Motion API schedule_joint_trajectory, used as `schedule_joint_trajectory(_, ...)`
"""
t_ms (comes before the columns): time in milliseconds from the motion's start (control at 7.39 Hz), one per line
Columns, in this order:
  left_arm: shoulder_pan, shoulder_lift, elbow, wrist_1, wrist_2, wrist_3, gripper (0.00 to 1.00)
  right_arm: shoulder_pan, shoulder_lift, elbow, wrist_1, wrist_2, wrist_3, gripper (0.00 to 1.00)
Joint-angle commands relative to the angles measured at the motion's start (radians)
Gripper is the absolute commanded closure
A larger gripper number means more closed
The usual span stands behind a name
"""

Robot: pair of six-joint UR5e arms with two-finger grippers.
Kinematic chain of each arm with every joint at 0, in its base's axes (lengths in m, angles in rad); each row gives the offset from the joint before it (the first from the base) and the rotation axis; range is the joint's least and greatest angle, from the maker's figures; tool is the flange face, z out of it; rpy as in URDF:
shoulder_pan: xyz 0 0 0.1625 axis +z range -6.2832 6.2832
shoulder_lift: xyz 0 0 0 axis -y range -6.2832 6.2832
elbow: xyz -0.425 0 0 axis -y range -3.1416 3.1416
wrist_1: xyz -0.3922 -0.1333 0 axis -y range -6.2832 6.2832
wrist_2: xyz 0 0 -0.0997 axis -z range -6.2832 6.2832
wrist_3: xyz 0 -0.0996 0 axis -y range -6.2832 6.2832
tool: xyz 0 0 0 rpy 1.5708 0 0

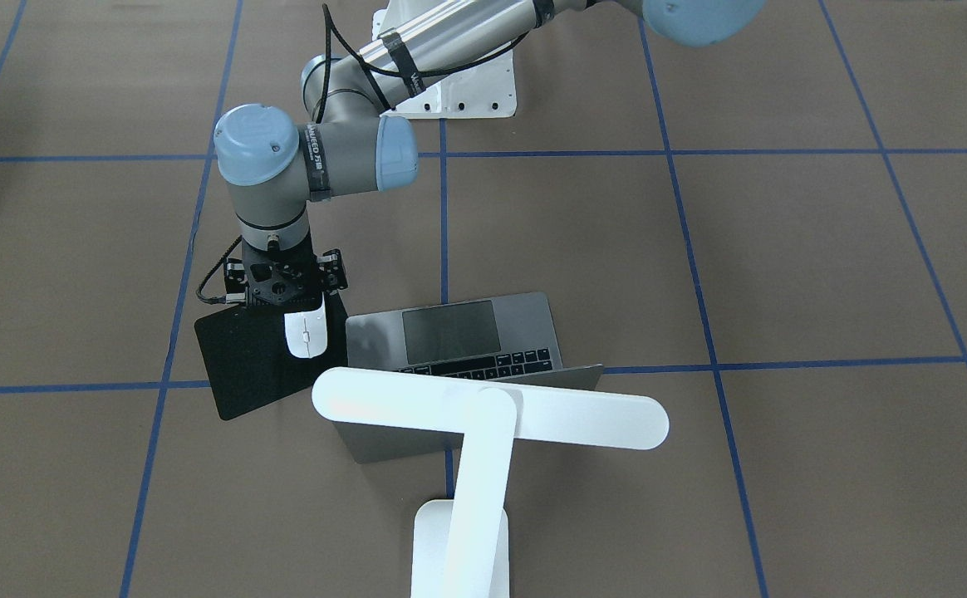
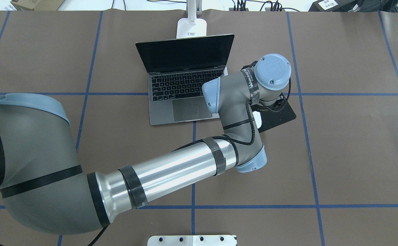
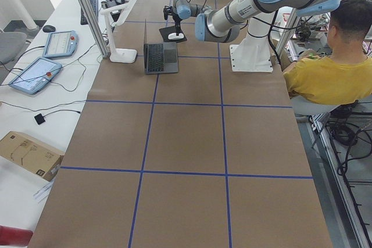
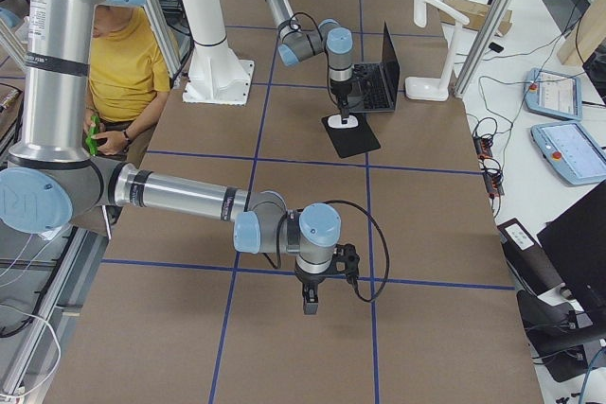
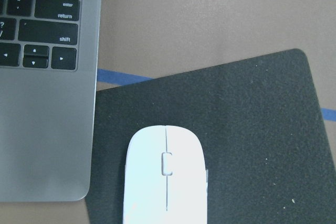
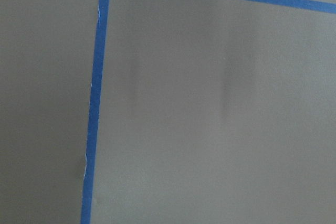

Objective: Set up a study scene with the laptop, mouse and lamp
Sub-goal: 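Lower the white mouse onto the mouse pad and open the left gripper, then withdraw the left arm away from the mouse pad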

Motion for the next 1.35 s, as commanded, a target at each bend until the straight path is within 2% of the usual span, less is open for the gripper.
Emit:
schedule_joint_trajectory(0, -0.004, 0.003, -0.016, 0.004, -0.003, 0.041, 0.01, 0.0, 0.002, 0.0, 0.0, 0.0, 0.002, 0.0)
schedule_joint_trajectory(135, -0.016, 0.033, -0.086, 0.033, -0.023, 0.072, 0.01, 0.0, 0.0, -0.002, 0.0, 0.0, 0.002, 0.0)
schedule_joint_trajectory(271, -0.03, 0.112, -0.223, 0.098, -0.085, 0.111, 0.01, 0.0, 0.002, -0.008, 0.0, -0.001, 0.002, 0.0)
schedule_joint_trajectory(406, -0.051, 0.224, -0.41, 0.185, -0.161, 0.15, 0.01, 0.0, 0.0, -0.008, 0.0, 0.0, 0.002, 0.0)
schedule_joint_trajectory(676, -0.137, 0.448, -0.697, 0.269, -0.285, 0.235, 0.01, 0.002, 0.0, -0.008, 0.0, 0.0, 0.002, 0.0)
schedule_joint_trajectory(812, -0.207, 0.564, -0.835, 0.331, -0.349, 0.327, 0.01, 0.002, 0.0, -0.008, 0.002, 0.002, 0.002, 0.0)
schedule_joint_trajectory(947, -0.262, 0.714, -0.999, 0.391, -0.371, 0.472, 0.01, 0.002, 0.0, -0.008, 0.005, 0.002, 0.002, 0.0)
schedule_joint_trajectory(1082, -0.322, 0.842, -1.108, 0.433, -0.374, 0.615, 0.01, 0.003, 0.0, -0.008, 0.006, 0.002, 0.002, 0.0)
schedule_joint_trajectory(1217, -0.399, 0.957, -1.167, 0.453, -0.409, 0.759, 0.01, 0.009, 0.0, -0.006, 0.006, 0.002, 0.002, 0.0)
